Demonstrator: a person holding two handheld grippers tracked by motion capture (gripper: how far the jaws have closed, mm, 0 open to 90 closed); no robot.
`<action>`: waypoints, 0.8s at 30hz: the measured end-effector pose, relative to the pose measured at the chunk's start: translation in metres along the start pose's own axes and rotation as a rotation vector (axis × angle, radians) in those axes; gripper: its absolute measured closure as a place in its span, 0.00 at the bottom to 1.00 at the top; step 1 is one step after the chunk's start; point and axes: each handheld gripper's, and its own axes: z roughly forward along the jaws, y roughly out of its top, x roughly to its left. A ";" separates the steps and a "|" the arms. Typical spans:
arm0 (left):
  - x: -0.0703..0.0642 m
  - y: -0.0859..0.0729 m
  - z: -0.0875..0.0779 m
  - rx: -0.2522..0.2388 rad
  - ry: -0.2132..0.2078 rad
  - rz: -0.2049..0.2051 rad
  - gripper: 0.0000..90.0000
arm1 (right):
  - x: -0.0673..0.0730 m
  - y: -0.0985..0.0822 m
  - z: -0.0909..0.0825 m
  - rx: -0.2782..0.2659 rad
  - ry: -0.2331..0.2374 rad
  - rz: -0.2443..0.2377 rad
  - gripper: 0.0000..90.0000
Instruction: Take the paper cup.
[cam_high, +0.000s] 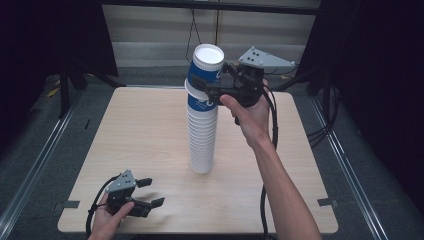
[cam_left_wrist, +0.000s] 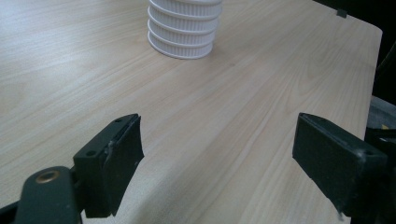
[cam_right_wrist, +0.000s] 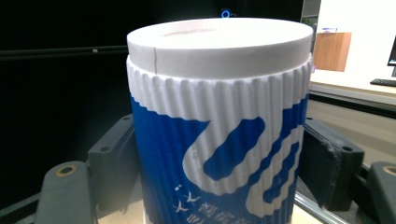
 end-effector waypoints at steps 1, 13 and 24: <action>0.000 0.000 0.000 -0.001 -0.001 -0.001 0.18 | 0.000 0.001 -0.001 -0.002 0.002 0.001 0.25; -0.001 0.000 0.002 0.006 -0.005 0.005 0.18 | 0.003 0.011 -0.006 -0.045 -0.010 0.002 0.25; -0.001 0.000 0.002 0.004 -0.004 0.007 0.18 | -0.001 0.016 -0.023 -0.078 -0.039 0.009 0.26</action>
